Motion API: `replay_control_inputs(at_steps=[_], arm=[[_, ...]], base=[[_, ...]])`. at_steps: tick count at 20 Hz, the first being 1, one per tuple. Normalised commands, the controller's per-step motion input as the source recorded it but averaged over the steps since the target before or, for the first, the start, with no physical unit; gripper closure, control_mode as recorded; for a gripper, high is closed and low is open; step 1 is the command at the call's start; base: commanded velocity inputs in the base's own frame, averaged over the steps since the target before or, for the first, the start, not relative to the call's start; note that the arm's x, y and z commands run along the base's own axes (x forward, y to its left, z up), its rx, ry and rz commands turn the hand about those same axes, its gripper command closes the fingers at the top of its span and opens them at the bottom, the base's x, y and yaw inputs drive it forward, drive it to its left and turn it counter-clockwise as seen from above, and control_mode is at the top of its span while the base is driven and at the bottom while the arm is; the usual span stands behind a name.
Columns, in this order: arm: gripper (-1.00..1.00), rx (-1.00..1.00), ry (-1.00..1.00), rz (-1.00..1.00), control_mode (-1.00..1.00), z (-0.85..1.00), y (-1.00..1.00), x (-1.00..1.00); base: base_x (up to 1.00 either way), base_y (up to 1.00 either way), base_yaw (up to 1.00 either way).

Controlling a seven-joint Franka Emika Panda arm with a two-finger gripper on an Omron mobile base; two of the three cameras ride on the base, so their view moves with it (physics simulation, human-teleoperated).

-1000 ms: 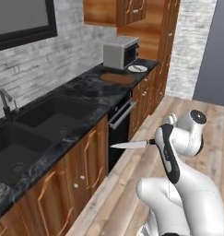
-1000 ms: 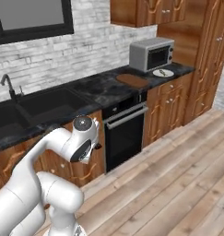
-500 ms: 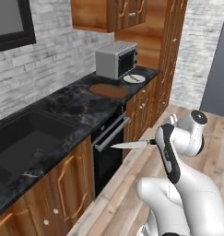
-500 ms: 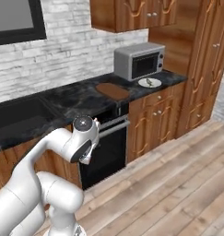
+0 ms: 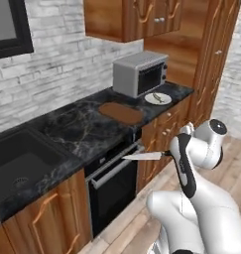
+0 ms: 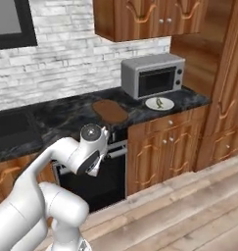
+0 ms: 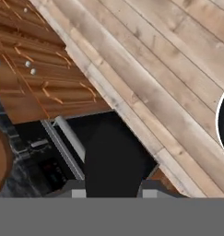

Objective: Pick up the knife from the drawer and place it on the cutting board. Then place the meat from the plate to the cutting board.

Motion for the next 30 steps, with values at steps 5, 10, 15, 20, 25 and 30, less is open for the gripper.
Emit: replay_control_inputs(at_steps=[5,10,15,20,25,30], arm=[[1.0,0.0,0.0,0.0,1.0,0.0,0.0,0.0],[1.0,0.0,0.0,0.0,1.0,0.0,0.0,0.0],[1.0,0.0,0.0,0.0,1.0,0.0,0.0,0.0],[1.0,0.0,0.0,0.0,1.0,0.0,0.0,0.0],[1.0,0.0,0.0,0.0,1.0,0.0,0.0,0.0],[1.0,0.0,0.0,0.0,1.0,0.0,0.0,0.0]], base=[[1.0,-0.47,0.53],[1.0,-0.48,0.51],[1.0,-0.48,0.45],[0.36,-0.78,0.29],[-0.05,-0.59,0.1],[0.36,0.26,0.16]])
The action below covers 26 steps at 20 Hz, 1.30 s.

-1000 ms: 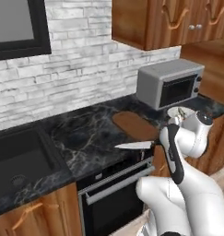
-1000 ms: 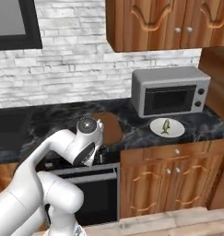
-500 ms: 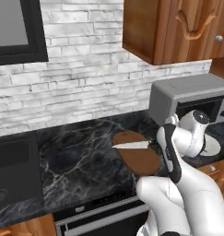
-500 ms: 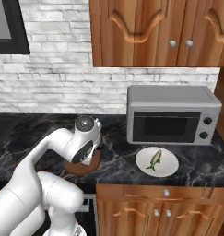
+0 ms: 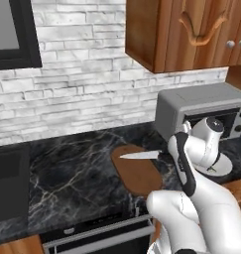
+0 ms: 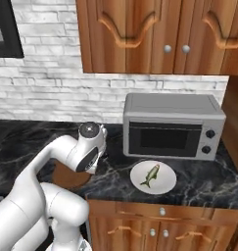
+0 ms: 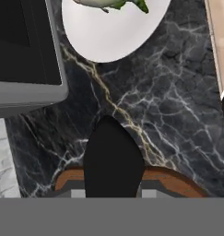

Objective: Pick up the knife from the drawer and place it on the cutting board. Then place the meat from the plate to the cutting board.

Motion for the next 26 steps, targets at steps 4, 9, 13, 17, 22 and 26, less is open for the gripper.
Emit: replay_control_inputs(at_steps=[4,9,13,17,22,26], arm=[[1.0,0.0,0.0,0.0,1.0,0.0,0.0,0.0],[1.0,0.0,0.0,0.0,1.0,0.0,0.0,0.0],[1.0,0.0,0.0,0.0,1.0,0.0,0.0,0.0],[1.0,0.0,0.0,0.0,1.0,0.0,0.0,0.0],[1.0,0.0,0.0,0.0,1.0,0.0,0.0,0.0],[1.0,0.0,0.0,0.0,1.0,0.0,0.0,0.0]], base=[[0.72,0.16,0.21],[0.79,0.03,0.27],[0.6,-0.1,0.29],[0.21,-0.43,0.03],[-0.01,-0.71,-0.06],[-0.28,-0.38,-0.01]])
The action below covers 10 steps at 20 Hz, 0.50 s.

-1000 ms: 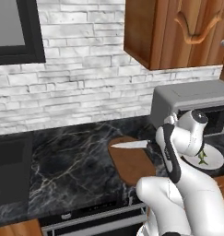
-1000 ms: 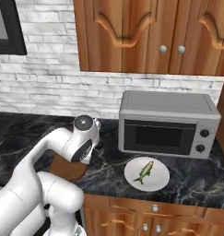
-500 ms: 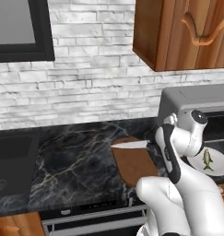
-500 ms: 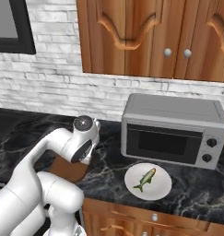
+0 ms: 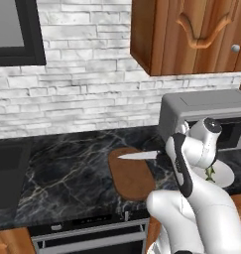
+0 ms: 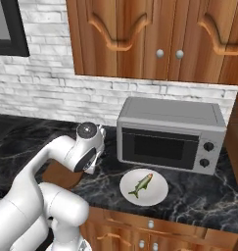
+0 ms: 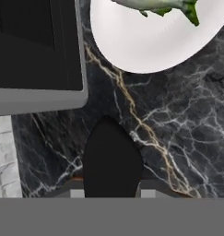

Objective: Pick up the knife from the drawer and place it on the cutting board. Then place the meat from the plate to the cutting board.

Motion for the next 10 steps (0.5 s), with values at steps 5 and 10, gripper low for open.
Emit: replay_control_inputs(at_steps=[5,10], arm=[[1.0,0.0,0.0,0.0,1.0,0.0,0.0,0.0],[1.0,0.0,0.0,0.0,1.0,0.0,0.0,0.0]], base=[[0.61,-0.19,0.0],[1.0,-0.03,0.04]])
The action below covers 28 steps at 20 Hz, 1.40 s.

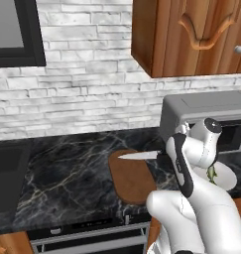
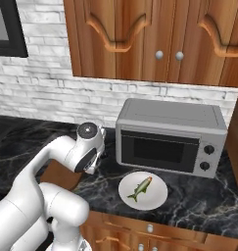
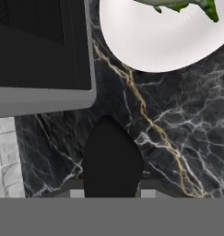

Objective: Pick up the knife from the drawer and place it on the cutting board. Then place the meat from the plate to the cutting board.

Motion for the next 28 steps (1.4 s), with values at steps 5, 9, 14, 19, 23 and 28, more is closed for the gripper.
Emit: replay_control_inputs(at_steps=[5,9,14,19,23,28], arm=[[1.0,0.0,0.0,0.0,1.0,0.0,0.0,0.0],[1.0,0.0,0.0,0.0,1.0,0.0,0.0,0.0],[1.0,0.0,0.0,0.0,1.0,0.0,0.0,0.0],[1.0,0.0,0.01,-0.07,-1.0,-0.03,0.0,0.07],[1.0,0.0,0.01,-0.2,-1.0,-0.03,0.03,0.13],[1.0,0.0,0.03,-0.02,-1.0,0.0,0.26,0.0]], base=[[0.85,0.0,-0.14],[0.42,0.0,-0.23],[0.37,-0.01,-0.05],[0.31,-0.06,-0.17],[0.0,0.0,0.0],[0.0,0.0,0.0]])
